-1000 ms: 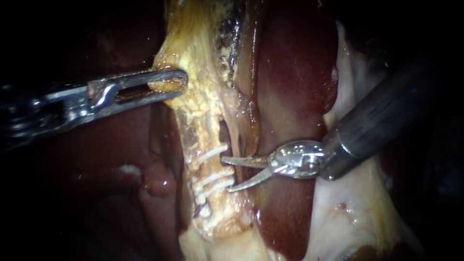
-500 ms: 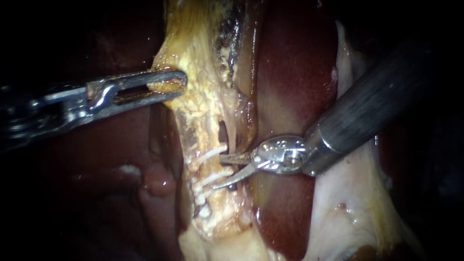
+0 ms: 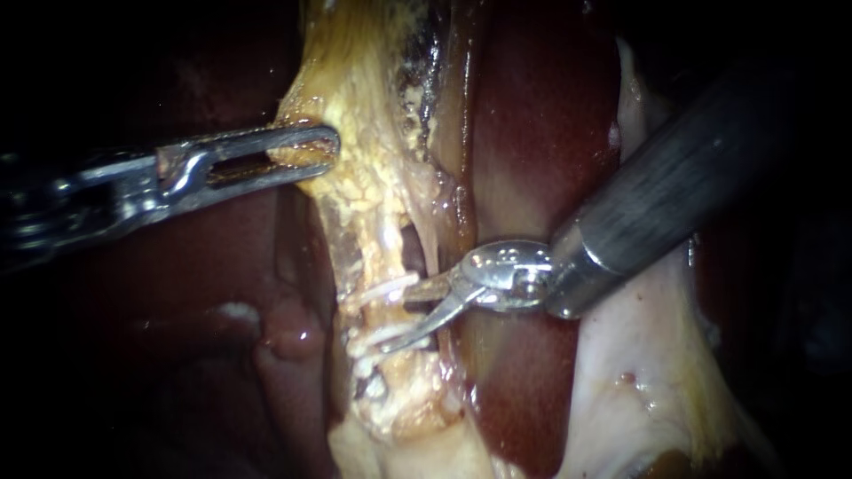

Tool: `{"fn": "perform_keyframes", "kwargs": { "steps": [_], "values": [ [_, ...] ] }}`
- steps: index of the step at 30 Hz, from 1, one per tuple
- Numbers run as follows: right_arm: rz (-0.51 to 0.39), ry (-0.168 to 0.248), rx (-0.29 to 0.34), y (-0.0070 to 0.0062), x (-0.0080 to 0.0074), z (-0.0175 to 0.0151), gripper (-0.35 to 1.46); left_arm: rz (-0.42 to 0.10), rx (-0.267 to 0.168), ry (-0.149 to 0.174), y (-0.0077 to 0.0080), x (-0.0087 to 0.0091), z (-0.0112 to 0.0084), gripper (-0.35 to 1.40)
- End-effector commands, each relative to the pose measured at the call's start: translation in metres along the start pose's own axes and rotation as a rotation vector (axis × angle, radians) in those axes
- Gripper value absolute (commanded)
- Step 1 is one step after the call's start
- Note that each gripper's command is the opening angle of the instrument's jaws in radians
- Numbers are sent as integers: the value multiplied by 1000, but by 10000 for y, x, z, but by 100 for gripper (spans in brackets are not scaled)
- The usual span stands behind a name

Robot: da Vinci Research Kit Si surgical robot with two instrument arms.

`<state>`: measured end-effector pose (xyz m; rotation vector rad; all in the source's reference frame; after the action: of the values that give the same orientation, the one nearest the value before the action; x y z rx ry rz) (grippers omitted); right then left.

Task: Go to the cutting position left tube

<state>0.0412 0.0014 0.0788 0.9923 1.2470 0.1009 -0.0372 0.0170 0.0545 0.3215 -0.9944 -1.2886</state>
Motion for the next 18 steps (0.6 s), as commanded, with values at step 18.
{"fn": "perform_keyframes", "kwargs": {
  "steps": [18],
  "values": [
    [111, 66, 113, -3, -1, 25, 123, 1, -17, -7, 28, -3, 14, -35]
  ]
}}
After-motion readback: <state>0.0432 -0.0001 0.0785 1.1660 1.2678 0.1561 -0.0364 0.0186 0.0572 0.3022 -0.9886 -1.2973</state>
